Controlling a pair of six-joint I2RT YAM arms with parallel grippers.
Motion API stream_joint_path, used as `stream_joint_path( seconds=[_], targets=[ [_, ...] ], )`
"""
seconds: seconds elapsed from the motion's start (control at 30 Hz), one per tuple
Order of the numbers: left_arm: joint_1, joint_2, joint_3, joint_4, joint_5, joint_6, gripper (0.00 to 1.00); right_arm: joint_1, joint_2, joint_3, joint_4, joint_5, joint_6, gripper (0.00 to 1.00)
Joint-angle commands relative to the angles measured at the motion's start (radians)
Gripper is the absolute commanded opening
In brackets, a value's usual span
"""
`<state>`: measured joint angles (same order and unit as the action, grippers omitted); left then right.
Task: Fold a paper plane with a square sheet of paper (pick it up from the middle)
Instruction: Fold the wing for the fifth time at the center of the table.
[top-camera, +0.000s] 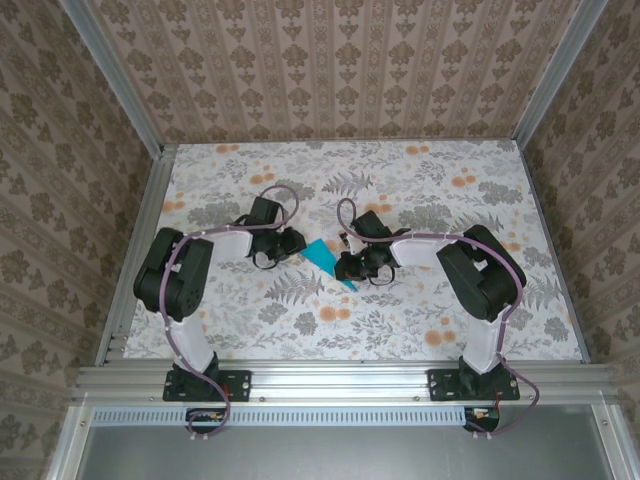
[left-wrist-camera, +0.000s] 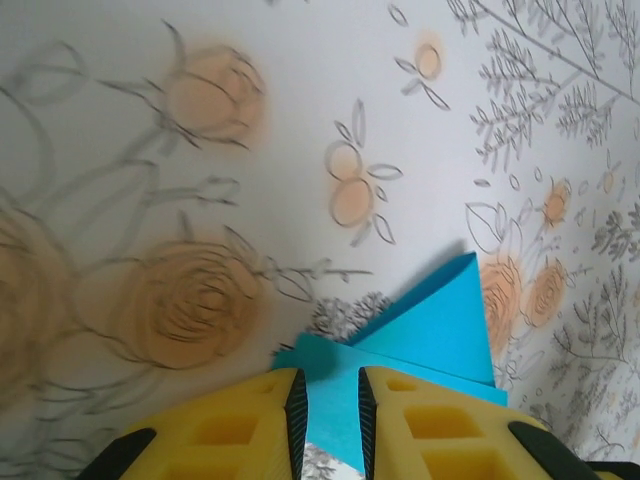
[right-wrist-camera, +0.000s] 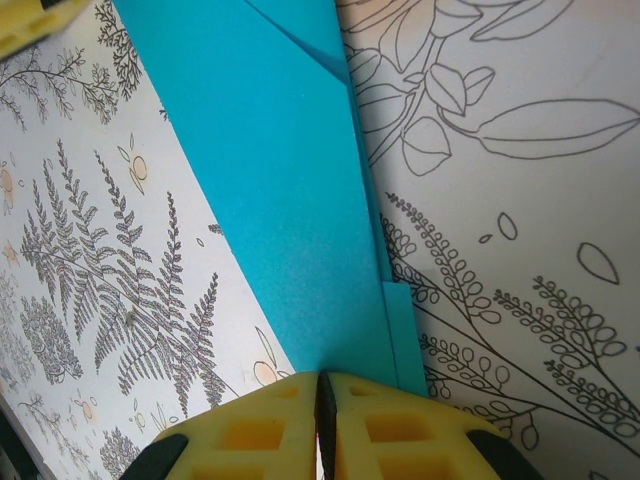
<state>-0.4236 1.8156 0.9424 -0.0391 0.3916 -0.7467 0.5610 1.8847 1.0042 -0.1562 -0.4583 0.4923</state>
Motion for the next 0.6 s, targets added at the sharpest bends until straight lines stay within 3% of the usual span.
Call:
stream_joint_path(
  seconds=[0.0,0.2,0.57],
  targets=[
    [0.046,-0.056,0.007,-0.080,-0.053,0.065,0.25,-0.001,0.070,-0.064,-0.170,0.174,-0.027,0.13],
    [0.060,-0.140,0.022,-0.120,-0.004,0.111,0.26,-0.001,0.063,-0.064,-0.165,0.169,-0.024,0.13],
    [-0.107,-0.088,0.031,-0.043,0.046,0.049,0.25,-0.003,0.038,-0.062,-0.143,0.128,-0.019,0.13]
  ],
)
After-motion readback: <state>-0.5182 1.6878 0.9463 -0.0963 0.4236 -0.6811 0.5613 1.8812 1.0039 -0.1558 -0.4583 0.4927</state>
